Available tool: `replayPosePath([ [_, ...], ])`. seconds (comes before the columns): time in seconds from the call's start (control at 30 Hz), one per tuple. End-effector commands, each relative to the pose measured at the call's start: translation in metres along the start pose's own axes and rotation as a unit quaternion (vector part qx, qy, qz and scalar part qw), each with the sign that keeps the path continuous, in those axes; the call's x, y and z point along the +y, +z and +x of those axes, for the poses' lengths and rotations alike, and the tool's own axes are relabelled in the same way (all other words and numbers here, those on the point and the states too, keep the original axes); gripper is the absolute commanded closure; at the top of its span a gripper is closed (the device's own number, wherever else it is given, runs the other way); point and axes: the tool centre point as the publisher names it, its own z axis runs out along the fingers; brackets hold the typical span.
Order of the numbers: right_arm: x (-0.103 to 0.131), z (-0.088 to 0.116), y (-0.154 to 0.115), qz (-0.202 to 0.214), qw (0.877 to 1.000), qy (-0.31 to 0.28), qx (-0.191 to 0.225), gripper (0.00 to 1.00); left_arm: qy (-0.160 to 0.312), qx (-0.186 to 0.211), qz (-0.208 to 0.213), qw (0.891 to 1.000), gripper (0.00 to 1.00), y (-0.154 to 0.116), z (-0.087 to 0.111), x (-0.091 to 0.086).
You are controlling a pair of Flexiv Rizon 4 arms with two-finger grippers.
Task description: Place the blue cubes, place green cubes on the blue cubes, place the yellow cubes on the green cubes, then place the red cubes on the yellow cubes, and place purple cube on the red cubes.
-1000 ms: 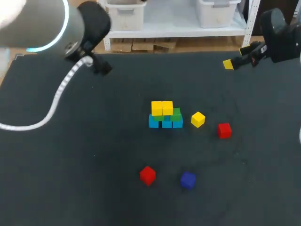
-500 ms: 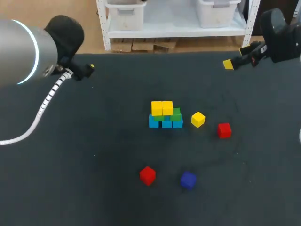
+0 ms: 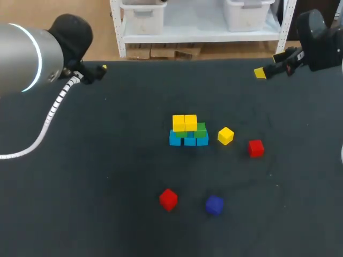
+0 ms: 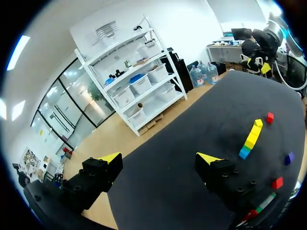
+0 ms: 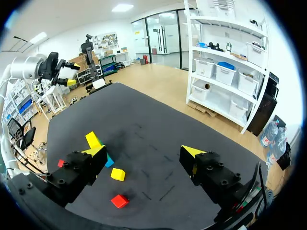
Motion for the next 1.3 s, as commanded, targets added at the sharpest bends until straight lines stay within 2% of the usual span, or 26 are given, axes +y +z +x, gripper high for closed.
replayPosePath([
  [0.03, -0.001, 0.000, 0.000, -0.002, 1.000, 0.000, -0.001, 0.00, 0.000, -0.004, 0.010, 1.000, 0.00, 0.003, -0.001, 0.001],
  [0.13, -0.001, 0.000, 0.000, -0.002, 1.000, 0.000, -0.001, 0.00, -0.009, -0.011, 0.035, 0.999, 0.00, 0.004, 0.001, -0.002],
  [0.93, -0.001, 0.000, 0.000, -0.002, 1.000, 0.000, -0.001, 0.00, -0.009, -0.011, 0.035, 0.999, 0.00, 0.004, 0.001, -0.002],
  [1.07, 0.009, 0.008, 0.009, -0.004, 0.998, -0.027, 0.049, 0.00, -0.009, -0.011, 0.035, 0.999, 0.00, 0.004, 0.001, -0.002],
  [1.17, 0.028, 0.019, 0.016, -0.016, 0.994, -0.058, 0.091, 0.00, -0.009, -0.011, 0.035, 0.999, 0.00, 0.004, 0.001, -0.002],
  [1.3, 0.055, 0.036, 0.029, -0.007, 0.983, -0.112, 0.146, 0.00, -0.009, -0.011, 0.035, 0.999, 0.00, 0.004, 0.001, -0.002],
])
